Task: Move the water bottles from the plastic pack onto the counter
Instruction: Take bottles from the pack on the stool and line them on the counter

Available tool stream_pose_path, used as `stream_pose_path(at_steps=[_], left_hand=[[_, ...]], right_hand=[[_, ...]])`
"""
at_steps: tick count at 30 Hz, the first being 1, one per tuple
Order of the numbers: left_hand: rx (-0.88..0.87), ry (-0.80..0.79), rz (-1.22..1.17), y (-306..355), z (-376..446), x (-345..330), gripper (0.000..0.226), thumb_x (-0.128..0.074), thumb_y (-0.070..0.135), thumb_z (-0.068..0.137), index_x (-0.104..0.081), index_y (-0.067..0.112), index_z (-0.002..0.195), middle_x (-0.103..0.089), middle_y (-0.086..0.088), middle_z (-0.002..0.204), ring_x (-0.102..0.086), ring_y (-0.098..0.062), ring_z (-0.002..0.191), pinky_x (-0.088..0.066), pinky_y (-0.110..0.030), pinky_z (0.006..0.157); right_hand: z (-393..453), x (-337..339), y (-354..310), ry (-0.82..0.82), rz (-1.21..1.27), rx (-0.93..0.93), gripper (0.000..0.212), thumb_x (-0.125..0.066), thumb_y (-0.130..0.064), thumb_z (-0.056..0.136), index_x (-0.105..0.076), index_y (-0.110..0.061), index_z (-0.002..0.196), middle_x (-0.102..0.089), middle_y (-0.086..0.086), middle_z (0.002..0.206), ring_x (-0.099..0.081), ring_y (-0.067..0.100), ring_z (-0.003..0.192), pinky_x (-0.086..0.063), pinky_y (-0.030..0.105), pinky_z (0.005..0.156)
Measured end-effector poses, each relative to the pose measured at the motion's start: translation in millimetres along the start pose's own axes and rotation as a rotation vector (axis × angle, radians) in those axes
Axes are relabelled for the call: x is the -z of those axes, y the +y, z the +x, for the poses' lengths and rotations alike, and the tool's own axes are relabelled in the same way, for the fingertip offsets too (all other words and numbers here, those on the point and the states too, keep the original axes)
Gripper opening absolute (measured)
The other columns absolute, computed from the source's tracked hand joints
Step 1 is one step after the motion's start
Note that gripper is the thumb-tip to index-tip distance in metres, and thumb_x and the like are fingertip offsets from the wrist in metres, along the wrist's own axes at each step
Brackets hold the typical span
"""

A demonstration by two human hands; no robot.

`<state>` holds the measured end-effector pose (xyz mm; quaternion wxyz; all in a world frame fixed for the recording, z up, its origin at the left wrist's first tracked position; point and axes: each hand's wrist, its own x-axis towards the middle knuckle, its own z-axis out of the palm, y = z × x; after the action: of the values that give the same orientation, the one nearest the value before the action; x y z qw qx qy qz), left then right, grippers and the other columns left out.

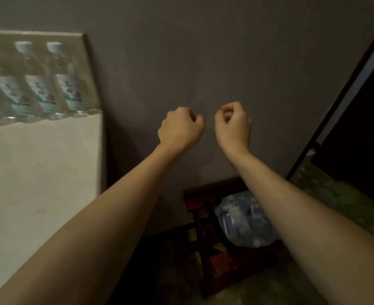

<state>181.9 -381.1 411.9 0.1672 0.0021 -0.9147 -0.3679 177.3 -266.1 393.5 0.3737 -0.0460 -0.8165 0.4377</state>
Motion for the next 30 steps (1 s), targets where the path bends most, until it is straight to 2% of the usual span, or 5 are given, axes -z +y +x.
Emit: stream_pose_path(at_steps=[5,12,21,26,30], left_hand=[[0.011,-0.069,-0.05,46.5,-28.8,-72.4,0.027,-0.052,0.045,0.09,-0.068,0.023,0.086,-0.065,-0.004,0.088,-0.065,-0.033,0.095,-0.039,-0.032,0.071],[0.084,-0.254,-0.063,56.9,-48.7,-172.8,0.028,-0.051,0.044,0.091,-0.064,0.022,0.082,-0.06,-0.002,0.084,-0.057,-0.025,0.081,-0.038,-0.031,0.069],[0.229,-0.533,-0.149,21.7,-33.0,-328.6,0.027,-0.052,0.037,0.095,-0.065,0.02,0.079,-0.071,-0.004,0.084,-0.068,-0.025,0.081,-0.058,-0.038,0.077],[0.348,-0.712,-0.186,0.3,-19.5,-410.8,0.03,-0.049,0.019,0.097,-0.055,0.009,0.069,-0.058,-0.007,0.065,-0.049,-0.014,0.053,-0.04,-0.027,0.049],[0.428,-0.789,-0.133,-15.8,-8.2,-453.2,0.039,-0.047,0.014,0.097,-0.048,0.011,0.059,-0.049,-0.002,0.056,-0.045,-0.012,0.051,-0.035,-0.026,0.047]], right_hand=[[6.3,59.6,64.3,-0.027,-0.009,-0.099,0.011,-0.056,-0.017,0.087,-0.062,-0.011,0.093,-0.068,0.003,0.083,-0.063,0.024,0.083,-0.046,0.031,0.072],[2.9,96.9,163.3,-0.138,-0.02,-0.276,0.013,-0.053,-0.018,0.092,-0.058,-0.018,0.08,-0.067,0.001,0.073,-0.065,0.022,0.069,-0.049,0.029,0.062],[6.1,75.1,321.3,-0.439,-0.137,-0.603,0.018,-0.054,-0.018,0.093,-0.058,-0.024,0.076,-0.067,0.014,0.089,-0.068,0.029,0.08,-0.058,0.05,0.074],[9.7,57.2,402.4,-0.698,-0.227,-0.802,0.019,-0.053,-0.015,0.092,-0.062,-0.007,0.078,-0.068,0.021,0.084,-0.067,0.038,0.086,-0.056,0.053,0.079],[15.2,44.8,446.7,-0.819,-0.302,-0.874,0.022,-0.05,-0.014,0.094,-0.066,-0.003,0.085,-0.068,0.019,0.085,-0.064,0.029,0.077,-0.055,0.041,0.077]])
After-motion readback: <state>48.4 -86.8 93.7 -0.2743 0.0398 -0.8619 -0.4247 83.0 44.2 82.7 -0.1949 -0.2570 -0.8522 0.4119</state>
